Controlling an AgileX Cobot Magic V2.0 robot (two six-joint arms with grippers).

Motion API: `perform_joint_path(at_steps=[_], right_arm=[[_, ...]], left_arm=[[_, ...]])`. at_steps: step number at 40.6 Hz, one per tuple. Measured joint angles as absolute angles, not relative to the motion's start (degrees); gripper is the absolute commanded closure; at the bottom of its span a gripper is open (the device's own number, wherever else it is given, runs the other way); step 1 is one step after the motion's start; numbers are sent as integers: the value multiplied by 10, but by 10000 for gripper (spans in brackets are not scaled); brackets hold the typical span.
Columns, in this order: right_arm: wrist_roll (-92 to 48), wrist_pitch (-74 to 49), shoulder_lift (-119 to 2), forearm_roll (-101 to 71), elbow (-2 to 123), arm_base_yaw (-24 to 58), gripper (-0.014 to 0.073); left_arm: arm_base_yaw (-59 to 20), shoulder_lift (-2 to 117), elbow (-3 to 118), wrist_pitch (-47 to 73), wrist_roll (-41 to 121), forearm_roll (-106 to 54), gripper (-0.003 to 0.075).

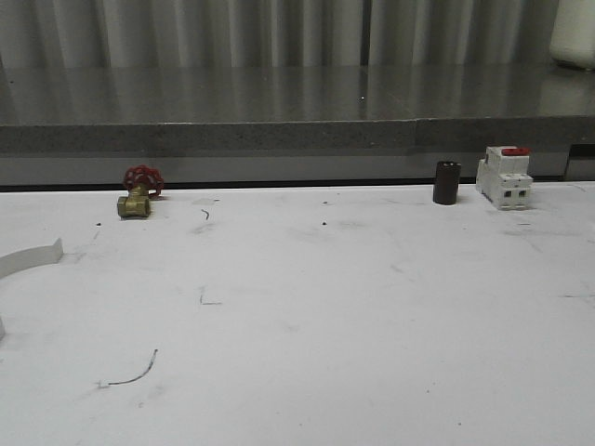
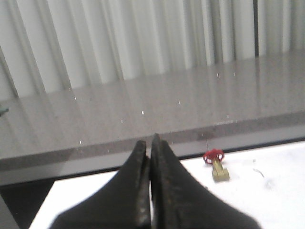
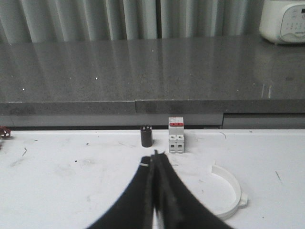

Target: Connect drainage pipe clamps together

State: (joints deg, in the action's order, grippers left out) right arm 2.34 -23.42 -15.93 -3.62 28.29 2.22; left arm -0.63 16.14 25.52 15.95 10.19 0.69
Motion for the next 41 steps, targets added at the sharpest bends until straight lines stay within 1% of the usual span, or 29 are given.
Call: perform_joint_path(at_steps=[2, 4, 6, 7, 8, 9, 10, 12, 14, 15, 17, 18, 19, 21, 24, 37, 41], right_arm=[[23, -236, -180, -36, 288, 22, 706], [22, -238, -196, -36, 288, 22, 687], [22, -242, -204, -36, 288, 22, 640], [22, -243, -206, -36, 288, 22, 601], [22, -244, -207, -36, 288, 22, 566], [22, -245, -208, -36, 288, 22, 508], [22, -246, -208, -35, 288, 22, 459], [22, -247, -208, -29, 288, 22, 318], [22, -247, -208, -20, 289, 22, 196], [22, -248, -208, -17, 289, 22, 150], [22, -249, -208, -5, 289, 22, 46], [22, -249, -208, 0, 289, 22, 4], [22, -249, -208, 0, 289, 22, -20], [22, -249, -208, 5, 289, 22, -6], [22, -249, -208, 7, 289, 22, 4], [22, -250, -208, 8, 289, 22, 4], [22, -250, -208, 8, 289, 22, 4]], left_arm=[[-6, 180, 257, 162, 102, 7, 741], [-6, 191, 258, 164, 102, 7, 738], [-6, 196, 258, 167, 102, 7, 729], [-6, 196, 258, 167, 102, 7, 717], [-6, 196, 258, 168, 102, 7, 689], [-6, 196, 258, 167, 102, 7, 662], [-6, 196, 259, 167, 102, 7, 614], [-6, 196, 259, 167, 102, 7, 507], [-6, 196, 259, 167, 102, 0, 356], [-6, 196, 259, 167, 102, 0, 280], [-6, 196, 259, 168, 102, -11, 160], [-6, 196, 259, 169, 102, -15, 117], [-6, 196, 259, 169, 102, -18, 70], [-6, 196, 259, 169, 102, -24, 18], [-6, 196, 259, 170, 102, -26, 33], [-6, 196, 255, 170, 102, -28, 139], [-6, 201, 255, 171, 102, -37, 156]])
